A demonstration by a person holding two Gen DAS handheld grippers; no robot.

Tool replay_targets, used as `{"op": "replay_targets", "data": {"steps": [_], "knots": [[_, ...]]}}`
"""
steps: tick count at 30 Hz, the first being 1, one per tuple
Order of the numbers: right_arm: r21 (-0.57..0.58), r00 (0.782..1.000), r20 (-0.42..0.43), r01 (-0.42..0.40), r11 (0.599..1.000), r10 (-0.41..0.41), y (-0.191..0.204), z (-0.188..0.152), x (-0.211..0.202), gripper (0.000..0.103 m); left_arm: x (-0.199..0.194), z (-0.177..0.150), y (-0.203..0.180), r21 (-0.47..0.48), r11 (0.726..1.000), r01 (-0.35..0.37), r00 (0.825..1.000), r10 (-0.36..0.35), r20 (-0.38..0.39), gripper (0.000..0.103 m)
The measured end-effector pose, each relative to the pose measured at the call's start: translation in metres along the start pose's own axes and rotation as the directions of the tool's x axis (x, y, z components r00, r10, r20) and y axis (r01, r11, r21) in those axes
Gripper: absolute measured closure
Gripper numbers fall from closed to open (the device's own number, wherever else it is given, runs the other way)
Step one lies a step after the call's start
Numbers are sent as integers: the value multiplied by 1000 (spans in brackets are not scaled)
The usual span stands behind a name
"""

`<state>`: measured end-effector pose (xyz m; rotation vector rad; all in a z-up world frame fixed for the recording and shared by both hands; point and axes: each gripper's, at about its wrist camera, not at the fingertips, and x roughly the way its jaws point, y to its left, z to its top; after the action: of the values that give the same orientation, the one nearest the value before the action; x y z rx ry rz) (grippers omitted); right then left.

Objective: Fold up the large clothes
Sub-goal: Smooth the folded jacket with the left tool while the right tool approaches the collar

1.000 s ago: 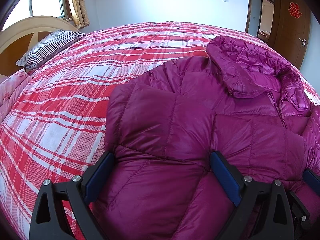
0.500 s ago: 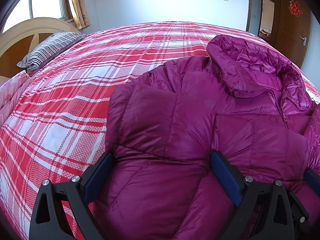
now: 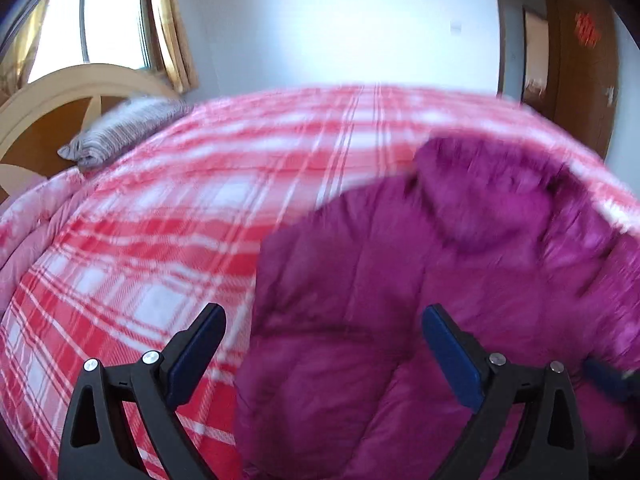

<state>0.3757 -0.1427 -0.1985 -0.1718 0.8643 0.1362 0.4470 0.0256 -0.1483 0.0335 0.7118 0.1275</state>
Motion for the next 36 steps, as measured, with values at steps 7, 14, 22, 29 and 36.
{"op": "replay_targets", "data": {"steps": [7,14,22,29,36], "knots": [[-2,1000,3,1,1000,-1,-1,-1,-1,52,6,36,-42,58,988,140,990,-141,5,4],[60,986,18,-168,984,168,-31,3,-18,52,58,6,-52,88,984,154,977,-139,-160,4],[-102,990,122,-53,993,65,-102,93,-32,42,61,3,-49,66,984,163,976,-152,-153,3],[-363,997,-32,-72,929,64,-108,189,55,36,68,2,-43,29,980,196,969,-189,-159,1],[-466,971,-228,-178,867,77,-99,199,119,59,69,2,-44,24,980,198,969,-192,-154,1]]}}
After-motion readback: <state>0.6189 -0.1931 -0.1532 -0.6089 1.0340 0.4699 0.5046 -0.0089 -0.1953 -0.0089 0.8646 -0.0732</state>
